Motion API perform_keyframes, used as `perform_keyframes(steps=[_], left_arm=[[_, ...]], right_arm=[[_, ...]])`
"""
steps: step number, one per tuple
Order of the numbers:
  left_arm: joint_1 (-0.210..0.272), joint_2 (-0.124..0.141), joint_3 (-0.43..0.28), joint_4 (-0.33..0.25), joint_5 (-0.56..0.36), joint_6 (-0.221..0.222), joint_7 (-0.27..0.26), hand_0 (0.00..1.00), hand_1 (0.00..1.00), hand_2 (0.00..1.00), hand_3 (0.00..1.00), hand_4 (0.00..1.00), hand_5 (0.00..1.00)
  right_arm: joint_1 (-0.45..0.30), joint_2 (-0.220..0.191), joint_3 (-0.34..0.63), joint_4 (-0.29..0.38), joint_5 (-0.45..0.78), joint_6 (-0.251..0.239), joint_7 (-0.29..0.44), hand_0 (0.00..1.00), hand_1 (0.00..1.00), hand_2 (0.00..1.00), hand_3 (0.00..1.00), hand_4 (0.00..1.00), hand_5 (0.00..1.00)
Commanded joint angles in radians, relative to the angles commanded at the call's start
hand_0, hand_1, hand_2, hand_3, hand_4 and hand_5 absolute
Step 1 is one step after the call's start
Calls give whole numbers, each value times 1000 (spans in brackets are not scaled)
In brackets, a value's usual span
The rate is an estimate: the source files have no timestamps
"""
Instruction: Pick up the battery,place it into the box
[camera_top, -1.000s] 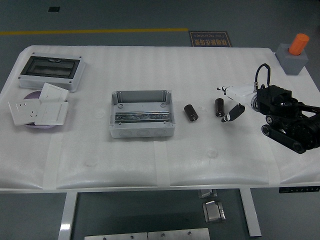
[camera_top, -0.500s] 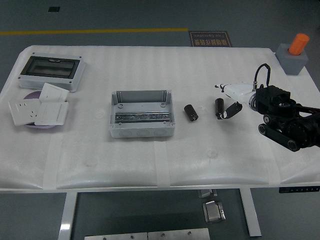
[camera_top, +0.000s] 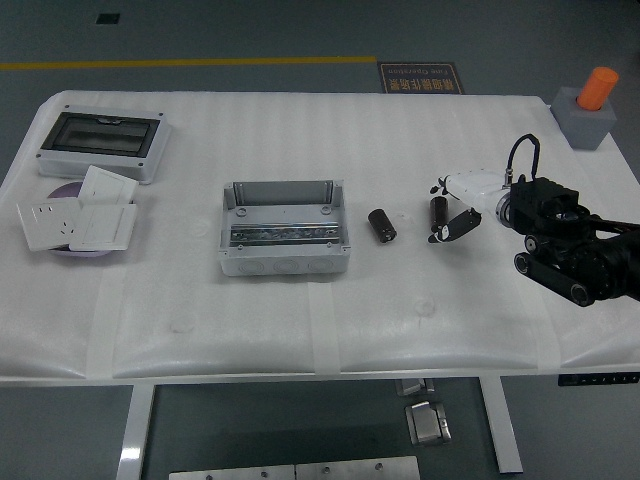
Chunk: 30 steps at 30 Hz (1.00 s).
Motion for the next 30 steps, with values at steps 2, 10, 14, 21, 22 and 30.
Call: perform_keyframes(steps=[2,10,14,21,22,30], left_arm=[[1,-1,2,0,-1,0,0,627,638,477,533,459,180],[1,-3,10,0,-10,1,-4,627,636,475,533,459,181],[1,-3,14,0,-12,1,-6,627,637,474,533,459,182],[2,-3,17,0,-14,3,-8,627,637,474,533,459,186],[2,-3,18,0,-15,3,-9,627,637,474,533,459,186],[1,-3,28,0,-23,4,-13,627,637,477,535,458,183]], right_arm=[[-2,1,0,-1,1,-4,2,806,773,766,817,941,450],[-14,3,0,-3,4,-18,11,786,763,754,803,900,439],[-19,4,-1,-7,1,-25,15,778,756,743,791,898,442],[-21,3,-1,-10,-9,-31,19,774,751,735,782,902,459],[-21,3,0,-10,-11,-31,19,774,751,735,782,902,459],[-21,7,8,-7,-37,-33,20,762,742,725,733,696,296]])
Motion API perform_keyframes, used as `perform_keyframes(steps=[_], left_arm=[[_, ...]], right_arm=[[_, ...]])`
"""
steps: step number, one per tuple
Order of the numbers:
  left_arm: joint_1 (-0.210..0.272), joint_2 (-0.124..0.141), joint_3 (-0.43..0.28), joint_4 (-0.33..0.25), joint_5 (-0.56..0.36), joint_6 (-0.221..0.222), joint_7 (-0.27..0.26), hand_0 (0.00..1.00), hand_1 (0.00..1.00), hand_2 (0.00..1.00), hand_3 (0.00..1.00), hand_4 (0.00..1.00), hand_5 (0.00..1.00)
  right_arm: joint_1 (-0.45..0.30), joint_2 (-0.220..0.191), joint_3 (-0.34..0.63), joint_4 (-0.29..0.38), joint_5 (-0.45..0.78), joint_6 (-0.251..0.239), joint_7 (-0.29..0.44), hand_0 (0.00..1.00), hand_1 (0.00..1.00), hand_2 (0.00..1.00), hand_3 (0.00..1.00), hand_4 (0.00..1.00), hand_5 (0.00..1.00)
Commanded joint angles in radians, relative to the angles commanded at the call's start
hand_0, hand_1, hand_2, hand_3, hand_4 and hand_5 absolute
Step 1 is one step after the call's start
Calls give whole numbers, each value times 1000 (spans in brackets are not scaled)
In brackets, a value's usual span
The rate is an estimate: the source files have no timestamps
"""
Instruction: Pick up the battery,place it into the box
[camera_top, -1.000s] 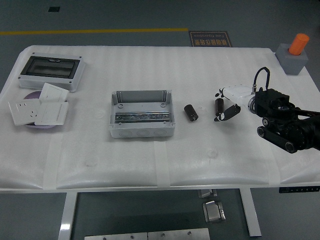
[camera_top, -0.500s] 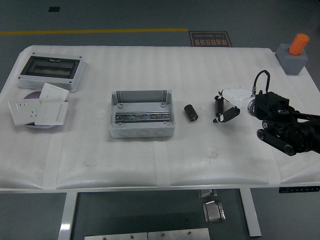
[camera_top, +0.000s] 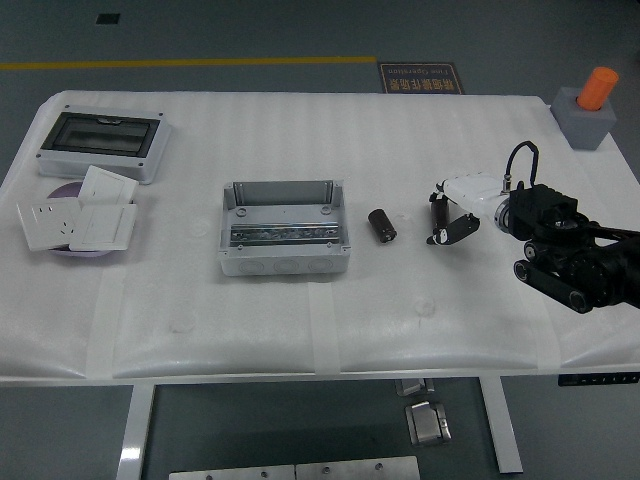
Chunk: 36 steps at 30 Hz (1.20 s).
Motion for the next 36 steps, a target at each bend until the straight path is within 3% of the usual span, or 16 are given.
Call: perform_keyframes(steps=[5,6,11,12,17,18,36], left_arm=[[-1,0,5,0,-4,0,-1,627,637,477,535,458,183],[-1,0,5,0,-4,0,-1,628,637,477,535,459,185],[-1,1,4,0,-2,0,-1,628,637,477,535,459,185],[-1,1,4,0,-1,0,-1,627,638,477,535,458,189],[-1,1,5,0,-2,-1,-1,627,638,477,535,458,189],[-1,0,5,0,-2,-1,-2,627,638,478,536,457,189],[-2,-2,2,0,2,-1,0,627,639,476,536,458,192]], right_arm=[[0,1,7,0,-18,1,2,762,742,725,733,696,296],[0,1,8,0,-22,1,2,756,736,705,709,543,205],[0,3,15,0,-34,7,3,756,736,705,709,543,205],[-1,3,16,0,-37,9,3,741,727,697,706,432,151],[-3,6,25,-1,-45,21,5,741,727,697,706,432,151],[-3,7,27,-2,-48,23,5,734,719,696,708,327,112],[6,4,14,15,-19,-3,9,737,724,697,713,323,88]])
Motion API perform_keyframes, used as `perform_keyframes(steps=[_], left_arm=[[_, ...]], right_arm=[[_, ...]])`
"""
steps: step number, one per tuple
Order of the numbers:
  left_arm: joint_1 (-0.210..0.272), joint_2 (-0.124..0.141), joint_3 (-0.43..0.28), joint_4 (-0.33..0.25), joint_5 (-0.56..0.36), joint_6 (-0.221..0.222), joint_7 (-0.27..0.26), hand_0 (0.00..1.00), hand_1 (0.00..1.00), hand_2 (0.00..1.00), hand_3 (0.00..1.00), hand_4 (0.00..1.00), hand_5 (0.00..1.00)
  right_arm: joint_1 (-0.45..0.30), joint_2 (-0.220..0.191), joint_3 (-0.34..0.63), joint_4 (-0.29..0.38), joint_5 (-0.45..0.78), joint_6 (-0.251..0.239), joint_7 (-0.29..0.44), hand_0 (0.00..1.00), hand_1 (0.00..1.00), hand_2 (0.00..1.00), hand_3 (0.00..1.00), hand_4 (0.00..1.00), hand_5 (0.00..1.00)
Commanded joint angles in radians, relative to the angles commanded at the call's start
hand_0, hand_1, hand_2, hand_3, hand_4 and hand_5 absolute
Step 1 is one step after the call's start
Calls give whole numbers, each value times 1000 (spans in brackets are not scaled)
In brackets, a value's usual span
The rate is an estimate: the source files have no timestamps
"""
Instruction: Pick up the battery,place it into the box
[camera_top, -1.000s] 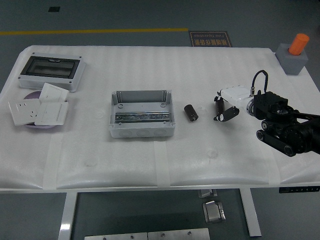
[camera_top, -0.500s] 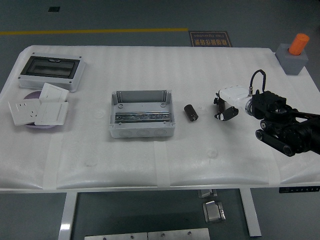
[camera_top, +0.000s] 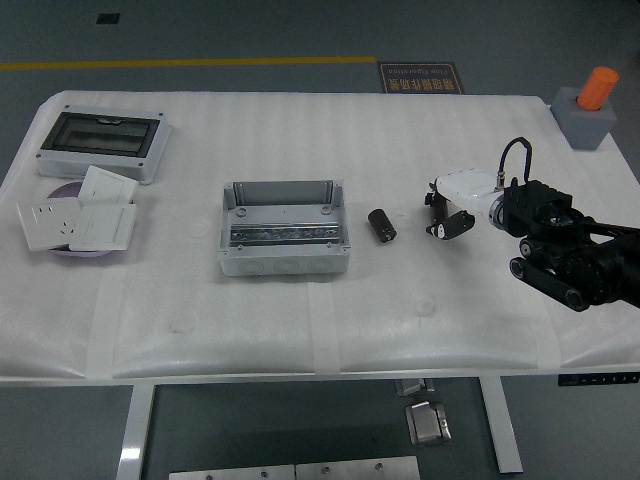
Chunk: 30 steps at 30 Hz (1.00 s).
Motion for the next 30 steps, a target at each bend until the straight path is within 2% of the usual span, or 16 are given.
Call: perform_keyframes(steps=[6,12,16,20,25,30], left_arm=[[1,-1,-6,0,5,1,1,627,638,477,536,459,191],[5,-2,-16,0,13,2,4,627,639,478,537,459,190],[10,-4,-25,0,19,2,7,627,639,478,537,459,190],[14,-4,-42,0,32,1,13,627,638,478,537,458,189],[19,-2,-80,0,66,-1,25,627,639,478,536,459,189],[20,1,-90,0,74,-1,26,627,640,479,537,461,190]], right_arm=[[5,-18,6,48,17,-43,-7,734,721,697,713,330,85],[-13,-38,121,146,-29,-68,-22,734,721,696,713,335,86],[-48,-30,219,230,-74,-84,-35,734,721,696,713,335,86],[-94,7,322,318,-96,-101,-44,733,720,695,713,337,91],[-162,90,438,410,-57,-127,-32,730,720,695,712,341,88],[-207,158,480,400,-20,-142,-14,726,718,696,714,358,86]])
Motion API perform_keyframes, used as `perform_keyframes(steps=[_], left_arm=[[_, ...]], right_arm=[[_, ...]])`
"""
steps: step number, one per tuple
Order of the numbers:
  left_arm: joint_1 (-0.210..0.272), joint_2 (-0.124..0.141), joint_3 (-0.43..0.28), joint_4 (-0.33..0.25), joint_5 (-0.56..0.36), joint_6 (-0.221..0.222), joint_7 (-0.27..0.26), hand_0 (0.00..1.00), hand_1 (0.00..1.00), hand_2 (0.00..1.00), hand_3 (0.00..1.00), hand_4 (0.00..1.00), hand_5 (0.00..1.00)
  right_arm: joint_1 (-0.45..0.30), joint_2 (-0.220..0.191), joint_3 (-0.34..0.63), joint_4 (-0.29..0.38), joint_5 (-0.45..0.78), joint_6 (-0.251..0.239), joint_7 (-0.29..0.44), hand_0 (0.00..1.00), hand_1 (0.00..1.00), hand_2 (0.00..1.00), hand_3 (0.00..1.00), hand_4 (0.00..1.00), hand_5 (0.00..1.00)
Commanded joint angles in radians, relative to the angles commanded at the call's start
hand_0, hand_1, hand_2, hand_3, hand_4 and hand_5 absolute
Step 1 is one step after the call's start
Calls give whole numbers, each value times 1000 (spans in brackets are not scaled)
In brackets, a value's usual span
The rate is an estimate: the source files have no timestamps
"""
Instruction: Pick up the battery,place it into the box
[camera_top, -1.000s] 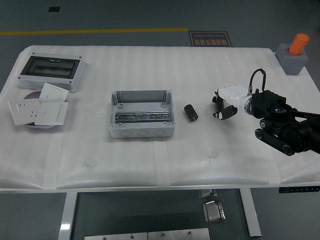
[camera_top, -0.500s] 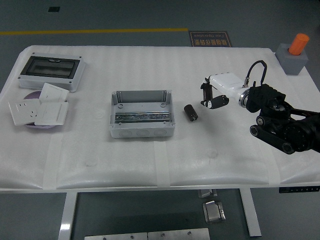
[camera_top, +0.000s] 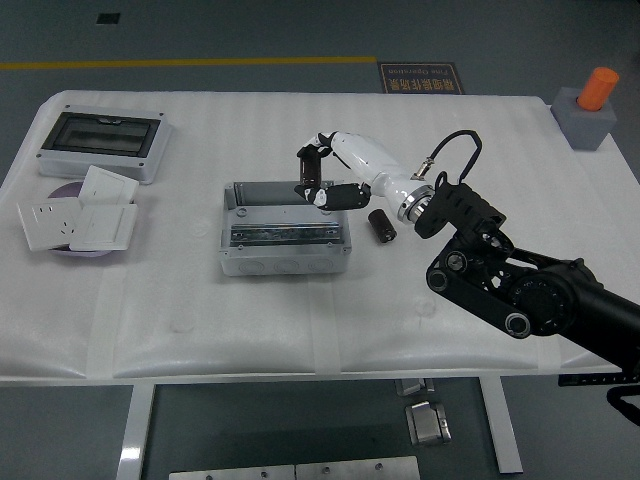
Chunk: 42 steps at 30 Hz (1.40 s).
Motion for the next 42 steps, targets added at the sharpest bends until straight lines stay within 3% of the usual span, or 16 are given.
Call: perform_keyframes(steps=[5,6,11,12,17,18,31,35,42], left_arm=[[-2,0,5,0,-7,-1,-1,627,640,479,537,461,190],[-2,-1,6,0,-7,-1,-1,627,640,478,536,461,192],[-2,0,4,0,-6,-2,0,627,640,478,536,461,192],[-2,0,4,0,-5,-1,0,627,639,478,535,463,193],[-4,1,7,0,-10,-2,-1,627,639,478,535,463,193],[-4,1,8,0,-11,-2,-1,628,640,477,535,467,191],[-5,1,19,0,-20,-3,-3,628,639,477,534,469,190],[-6,0,23,0,-25,-2,-4,628,639,477,534,469,190],[-7,0,28,0,-34,0,-6,627,636,476,532,469,177]], right_arm=[[-13,18,-22,-39,-12,16,-11,726,718,696,714,358,86],[-14,18,-27,-46,-16,20,-13,730,718,704,719,579,179],[-17,21,-37,-61,-33,35,-22,730,718,704,719,579,179],[-17,22,-40,-62,-37,38,-23,764,755,797,844,683,201],[-17,27,-49,-64,-43,46,-25,764,755,797,844,683,201],[-17,27,-51,-65,-44,47,-25,883,839,918,974,913,368],[-11,9,-73,-73,-45,56,-29,921,883,945,998,944,389],[7,-38,-92,-59,-44,57,-32,921,883,945,998,944,389],[77,-170,-167,-32,-47,60,-35,917,857,930,996,971,423]])
